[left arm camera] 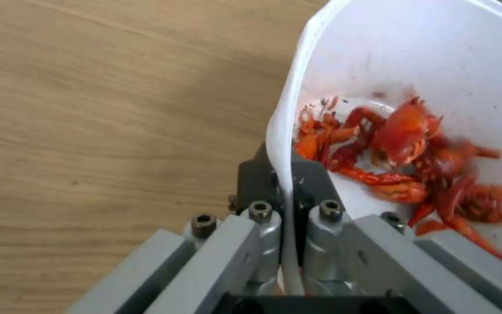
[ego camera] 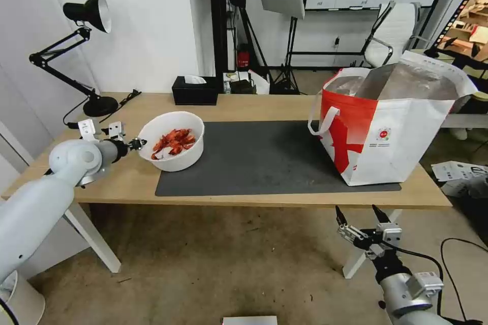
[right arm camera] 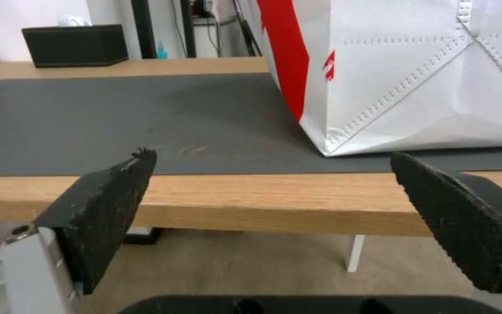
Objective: Pick up the trash from the table and place it into the takeout bag.
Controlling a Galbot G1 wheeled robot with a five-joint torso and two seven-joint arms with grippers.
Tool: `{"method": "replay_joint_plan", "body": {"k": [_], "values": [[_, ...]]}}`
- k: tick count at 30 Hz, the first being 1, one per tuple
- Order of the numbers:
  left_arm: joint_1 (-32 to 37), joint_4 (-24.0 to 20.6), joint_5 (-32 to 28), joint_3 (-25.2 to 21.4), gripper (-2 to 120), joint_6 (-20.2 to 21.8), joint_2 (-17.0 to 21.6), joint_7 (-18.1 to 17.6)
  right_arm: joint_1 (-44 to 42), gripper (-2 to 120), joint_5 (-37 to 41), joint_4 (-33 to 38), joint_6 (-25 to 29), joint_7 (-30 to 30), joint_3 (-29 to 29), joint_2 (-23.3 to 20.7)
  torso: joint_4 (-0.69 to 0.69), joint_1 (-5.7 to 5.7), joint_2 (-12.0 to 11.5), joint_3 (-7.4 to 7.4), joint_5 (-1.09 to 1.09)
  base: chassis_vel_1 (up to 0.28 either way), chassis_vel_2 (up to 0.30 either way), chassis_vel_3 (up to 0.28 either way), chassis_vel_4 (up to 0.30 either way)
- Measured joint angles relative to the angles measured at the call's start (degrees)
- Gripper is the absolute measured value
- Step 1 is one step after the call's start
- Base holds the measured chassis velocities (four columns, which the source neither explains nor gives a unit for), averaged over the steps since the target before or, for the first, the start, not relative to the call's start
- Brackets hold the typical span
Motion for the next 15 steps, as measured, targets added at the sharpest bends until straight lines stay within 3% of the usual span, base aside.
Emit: {"method": "replay_joint_plan", "body": {"k": [6,9,12,15], "values": [[0.24,-2.14,0.73,-1.26,0,-4.07,0.21,1.63,0.00,100,0.00,0.00,0.00,0.00,0.00,0.00,0.01,0.00,0.00,0.00,-0.01,0.000,0.000,0.000,0.000],[-1.68,-4.97,3.12,-0.88,0,-10.11,0.52,3.35,0.00,100,0.00,0.00,0.00,0.00,0.00,0.00,0.02,0.00,0.00,0.00,-0.01,0.000,0.000,0.000,0.000],[-3.82,-7.55,4.55,0.27,0,-12.82,0.54,4.35,0.00,100,0.00,0.00,0.00,0.00,0.00,0.00,-0.01,0.00,0.00,0.00,0.01,0.000,0.000,0.000,0.000],[-5.27,-9.95,5.66,1.67,0,-13.45,0.57,4.66,0.00,100,0.00,0.00,0.00,0.00,0.00,0.00,-0.01,0.00,0.00,0.00,0.01,0.000,0.000,0.000,0.000]]}}
